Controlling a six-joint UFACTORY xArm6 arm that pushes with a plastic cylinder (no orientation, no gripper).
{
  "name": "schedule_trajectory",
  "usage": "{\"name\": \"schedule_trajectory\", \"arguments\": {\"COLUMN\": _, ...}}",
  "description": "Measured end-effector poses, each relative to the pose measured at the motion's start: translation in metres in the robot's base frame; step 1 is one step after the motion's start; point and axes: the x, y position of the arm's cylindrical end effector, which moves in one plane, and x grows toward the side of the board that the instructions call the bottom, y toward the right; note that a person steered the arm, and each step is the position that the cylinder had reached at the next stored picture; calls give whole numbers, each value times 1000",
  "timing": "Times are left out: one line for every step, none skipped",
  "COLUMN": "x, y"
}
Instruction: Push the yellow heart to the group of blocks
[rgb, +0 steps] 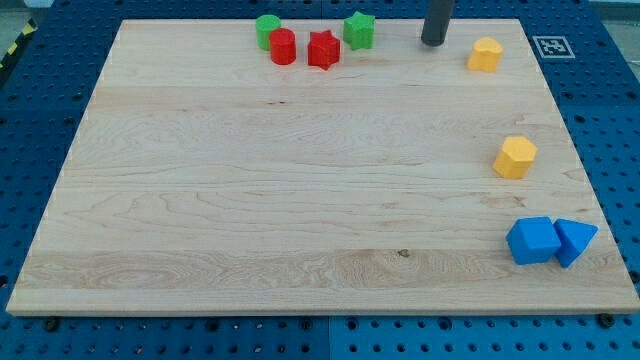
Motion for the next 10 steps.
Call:
{"name": "schedule_trajectory", "arguments": {"x": -13, "y": -53}}
{"name": "schedule_trajectory", "arguments": {"x": -3, "y": -137}}
{"name": "schedule_trajectory", "arguments": {"x": -12, "y": -155}}
{"name": "schedule_trajectory", "arguments": {"x": -30, "y": -97}}
{"name": "schedule_trajectory", "arguments": {"x": -30, "y": 33}}
{"name": "schedule_trajectory", "arguments": {"x": 8, "y": 176}}
{"name": "schedule_trajectory", "arguments": {"x": 80, "y": 160}}
{"name": "schedule_trajectory", "arguments": {"x": 91, "y": 38}}
{"name": "schedule_trajectory", "arguments": {"x": 90, "y": -36}}
{"name": "schedule_trajectory", "arguments": {"x": 113, "y": 63}}
